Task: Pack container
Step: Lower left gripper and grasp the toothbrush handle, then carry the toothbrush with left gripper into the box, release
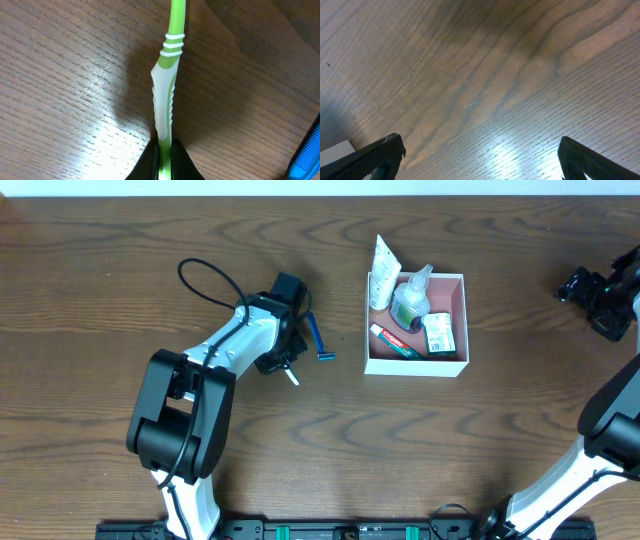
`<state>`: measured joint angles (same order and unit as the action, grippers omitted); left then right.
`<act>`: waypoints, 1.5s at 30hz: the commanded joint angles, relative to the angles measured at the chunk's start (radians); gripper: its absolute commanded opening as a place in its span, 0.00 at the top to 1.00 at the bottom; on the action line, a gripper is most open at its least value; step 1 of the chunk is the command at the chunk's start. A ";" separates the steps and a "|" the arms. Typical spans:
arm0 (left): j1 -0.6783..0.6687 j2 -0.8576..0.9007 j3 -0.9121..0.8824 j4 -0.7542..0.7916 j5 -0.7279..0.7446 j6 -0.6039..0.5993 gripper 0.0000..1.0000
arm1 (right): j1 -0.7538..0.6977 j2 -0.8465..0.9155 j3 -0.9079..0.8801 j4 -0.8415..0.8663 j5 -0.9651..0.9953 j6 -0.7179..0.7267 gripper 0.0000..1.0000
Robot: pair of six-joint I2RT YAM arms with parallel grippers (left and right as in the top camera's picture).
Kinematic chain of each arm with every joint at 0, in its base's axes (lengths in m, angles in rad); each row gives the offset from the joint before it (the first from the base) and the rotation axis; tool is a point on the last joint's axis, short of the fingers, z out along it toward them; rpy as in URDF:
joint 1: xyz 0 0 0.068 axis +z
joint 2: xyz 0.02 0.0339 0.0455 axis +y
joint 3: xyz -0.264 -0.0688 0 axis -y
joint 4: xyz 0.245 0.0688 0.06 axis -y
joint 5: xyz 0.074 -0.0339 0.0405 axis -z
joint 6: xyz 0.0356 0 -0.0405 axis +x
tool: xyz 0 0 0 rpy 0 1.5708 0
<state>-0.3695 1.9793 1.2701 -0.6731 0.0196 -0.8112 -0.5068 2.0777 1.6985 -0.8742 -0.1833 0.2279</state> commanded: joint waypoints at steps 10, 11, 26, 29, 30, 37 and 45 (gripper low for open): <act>-0.005 -0.144 0.128 -0.028 0.056 0.073 0.94 | -0.003 -0.025 -0.005 0.000 0.003 0.011 0.01; -0.011 -0.167 0.142 -0.018 0.078 0.097 0.94 | -0.003 -0.025 -0.005 0.000 0.003 0.011 0.01; -0.356 -0.321 0.172 0.306 0.100 0.688 0.94 | -0.003 -0.025 -0.005 0.000 0.003 0.011 0.01; -0.403 -0.302 0.172 0.361 0.100 0.813 0.95 | -0.003 -0.025 -0.005 0.000 0.003 0.011 0.01; -0.413 -0.296 0.172 0.371 0.100 0.855 0.94 | -0.003 -0.025 -0.005 0.000 0.003 0.011 0.01; -0.427 -0.243 0.171 0.407 0.100 1.089 0.94 | -0.003 -0.025 -0.005 0.000 0.003 0.011 0.01; -0.426 -0.161 0.168 0.446 0.100 1.185 0.94 | -0.003 -0.025 -0.005 0.000 0.003 0.011 0.01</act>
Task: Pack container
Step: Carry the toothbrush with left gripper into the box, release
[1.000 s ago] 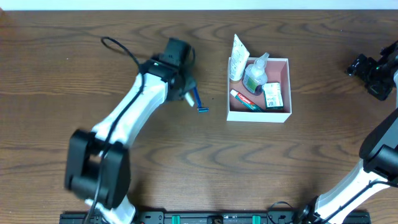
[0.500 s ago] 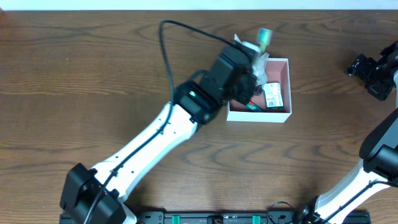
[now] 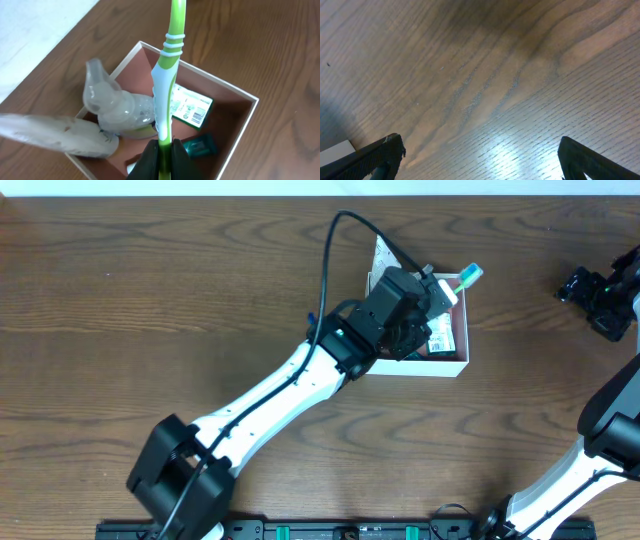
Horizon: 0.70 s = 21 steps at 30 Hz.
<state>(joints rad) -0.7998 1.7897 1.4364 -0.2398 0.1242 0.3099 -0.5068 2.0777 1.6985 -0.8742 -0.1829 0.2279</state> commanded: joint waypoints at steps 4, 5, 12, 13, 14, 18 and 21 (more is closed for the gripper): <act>0.005 0.064 0.002 0.043 -0.005 0.083 0.94 | -0.003 -0.025 -0.005 0.000 0.002 0.011 0.01; 0.005 0.072 0.002 0.048 -0.008 0.105 0.94 | -0.003 -0.025 -0.005 0.000 0.002 0.011 0.01; 0.016 0.119 0.001 0.070 -0.081 0.150 0.93 | -0.003 -0.025 -0.005 0.000 0.002 0.011 0.01; 0.020 0.124 0.001 0.069 -0.088 0.150 0.92 | -0.003 -0.025 -0.005 0.000 0.002 0.011 0.01; 0.026 0.127 0.001 0.069 -0.089 0.150 0.92 | -0.003 -0.025 -0.005 0.000 0.002 0.011 0.01; 0.049 0.137 -0.001 0.064 -0.088 0.149 0.89 | -0.003 -0.025 -0.005 0.000 0.002 0.011 0.01; 0.060 0.139 -0.007 0.061 -0.087 0.149 0.76 | -0.003 -0.025 -0.005 0.000 0.002 0.011 0.01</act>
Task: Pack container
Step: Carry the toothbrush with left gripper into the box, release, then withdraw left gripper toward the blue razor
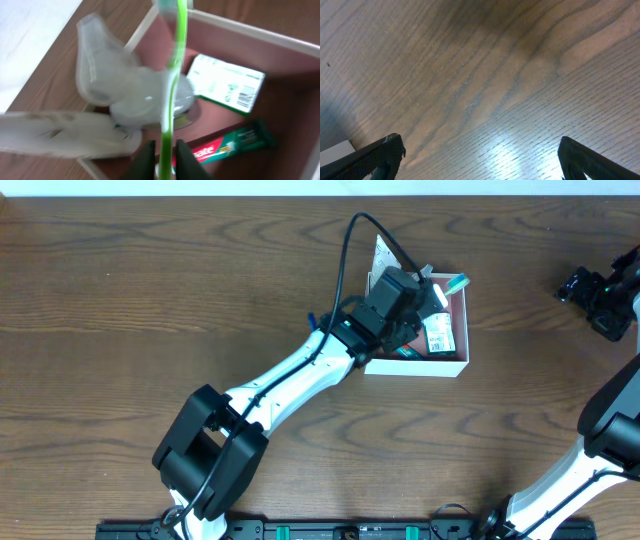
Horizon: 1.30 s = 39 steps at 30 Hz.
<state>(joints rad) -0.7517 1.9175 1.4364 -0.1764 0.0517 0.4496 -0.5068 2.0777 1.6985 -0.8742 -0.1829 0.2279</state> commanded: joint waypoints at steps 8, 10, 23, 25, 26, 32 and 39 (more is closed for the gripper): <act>0.013 0.011 -0.008 -0.001 -0.014 0.006 0.44 | -0.003 -0.025 -0.005 0.000 0.002 0.011 0.01; 0.013 0.008 -0.007 0.008 -0.014 0.005 0.44 | -0.003 -0.025 -0.005 0.000 0.002 0.011 0.01; 0.074 -0.217 -0.007 -0.194 -0.014 -0.183 0.18 | -0.003 -0.025 -0.005 0.000 0.002 0.011 0.01; 0.101 -0.219 -0.008 -0.259 -0.014 -0.239 0.02 | -0.003 -0.025 -0.005 0.000 0.002 0.011 0.01; 0.114 -0.217 -0.008 -0.308 -0.015 -0.248 0.02 | -0.003 -0.025 -0.005 0.000 0.002 0.011 0.01; 0.156 -0.210 -0.008 -0.436 -0.016 -0.269 0.02 | -0.003 -0.025 -0.005 0.000 0.002 0.011 0.01; 0.253 -0.191 -0.008 -0.354 -0.162 -0.885 0.02 | -0.003 -0.025 -0.005 0.000 0.002 0.011 0.01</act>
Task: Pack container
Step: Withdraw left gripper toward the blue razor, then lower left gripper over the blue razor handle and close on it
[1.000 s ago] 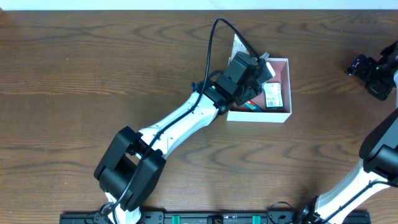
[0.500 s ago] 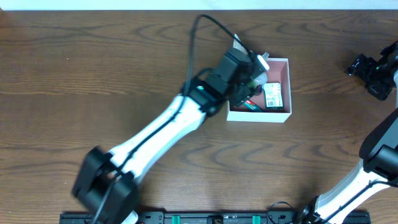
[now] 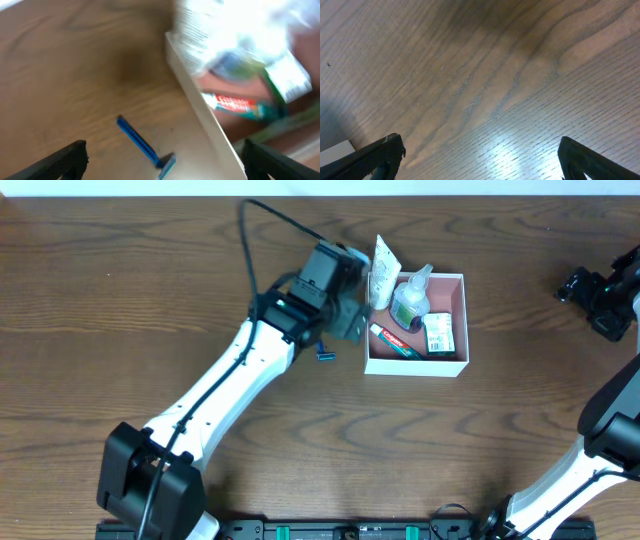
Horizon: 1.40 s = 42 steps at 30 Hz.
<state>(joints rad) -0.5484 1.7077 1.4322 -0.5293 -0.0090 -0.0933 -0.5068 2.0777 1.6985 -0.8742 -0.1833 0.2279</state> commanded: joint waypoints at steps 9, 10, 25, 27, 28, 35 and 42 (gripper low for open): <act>0.109 0.050 -0.010 -0.035 -0.089 -0.406 0.02 | -0.003 -0.025 -0.005 0.000 0.003 0.011 0.01; 0.108 0.062 -0.010 -0.036 -0.080 -0.406 0.02 | -0.003 -0.025 -0.005 0.000 0.003 0.011 0.01; 0.107 0.291 -0.010 -0.072 -0.077 -0.552 0.02 | -0.003 -0.025 -0.005 0.000 0.003 0.011 0.01; 0.107 0.312 -0.010 -0.067 -0.077 -0.564 0.02 | -0.003 -0.025 -0.005 0.000 0.003 0.011 0.01; 0.107 0.322 -0.010 -0.064 -0.076 -0.568 0.02 | -0.003 -0.025 -0.005 0.000 0.003 0.011 0.01; 0.107 0.357 -0.010 -0.037 -0.039 -0.567 0.02 | -0.003 -0.025 -0.005 0.000 0.003 0.011 0.01; 0.107 0.359 -0.010 -0.048 -0.041 -0.572 0.02 | -0.003 -0.025 -0.005 0.000 0.003 0.011 0.01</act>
<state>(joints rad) -0.4431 2.0575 1.4311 -0.5697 -0.0517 -0.6548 -0.5068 2.0777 1.6985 -0.8742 -0.1829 0.2279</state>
